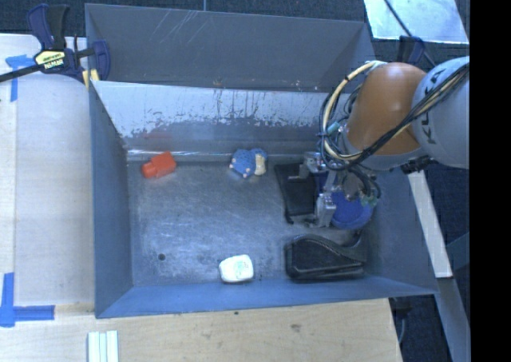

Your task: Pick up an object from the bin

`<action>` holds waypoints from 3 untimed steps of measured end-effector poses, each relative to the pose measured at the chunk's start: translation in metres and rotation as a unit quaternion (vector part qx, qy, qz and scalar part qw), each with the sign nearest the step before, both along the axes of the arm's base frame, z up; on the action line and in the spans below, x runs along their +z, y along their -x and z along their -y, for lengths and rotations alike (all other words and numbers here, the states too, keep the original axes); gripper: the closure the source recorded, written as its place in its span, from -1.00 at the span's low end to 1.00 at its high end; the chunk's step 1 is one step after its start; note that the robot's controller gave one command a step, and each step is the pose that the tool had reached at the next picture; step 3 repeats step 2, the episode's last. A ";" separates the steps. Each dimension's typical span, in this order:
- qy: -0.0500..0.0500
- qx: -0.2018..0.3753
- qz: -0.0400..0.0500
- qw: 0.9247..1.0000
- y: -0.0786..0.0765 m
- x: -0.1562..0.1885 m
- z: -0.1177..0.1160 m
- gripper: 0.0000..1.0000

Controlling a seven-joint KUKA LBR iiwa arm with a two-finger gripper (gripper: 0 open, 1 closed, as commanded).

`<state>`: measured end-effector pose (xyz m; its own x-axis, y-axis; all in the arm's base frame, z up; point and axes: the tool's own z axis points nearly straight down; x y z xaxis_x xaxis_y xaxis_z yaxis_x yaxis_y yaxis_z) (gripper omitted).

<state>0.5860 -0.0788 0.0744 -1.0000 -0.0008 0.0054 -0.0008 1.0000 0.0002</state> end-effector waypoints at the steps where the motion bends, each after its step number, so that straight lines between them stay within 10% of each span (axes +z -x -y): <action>1: 0.000 0.001 0.005 1.000 -0.003 0.005 -0.001 1.00; 2: 0.001 -0.001 0.009 1.000 0.017 0.203 0.001 1.00; 3: 0.001 -0.001 0.009 1.000 0.017 0.203 0.001 1.00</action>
Offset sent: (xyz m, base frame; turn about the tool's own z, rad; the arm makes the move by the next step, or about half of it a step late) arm 0.0000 0.0000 0.0000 0.0000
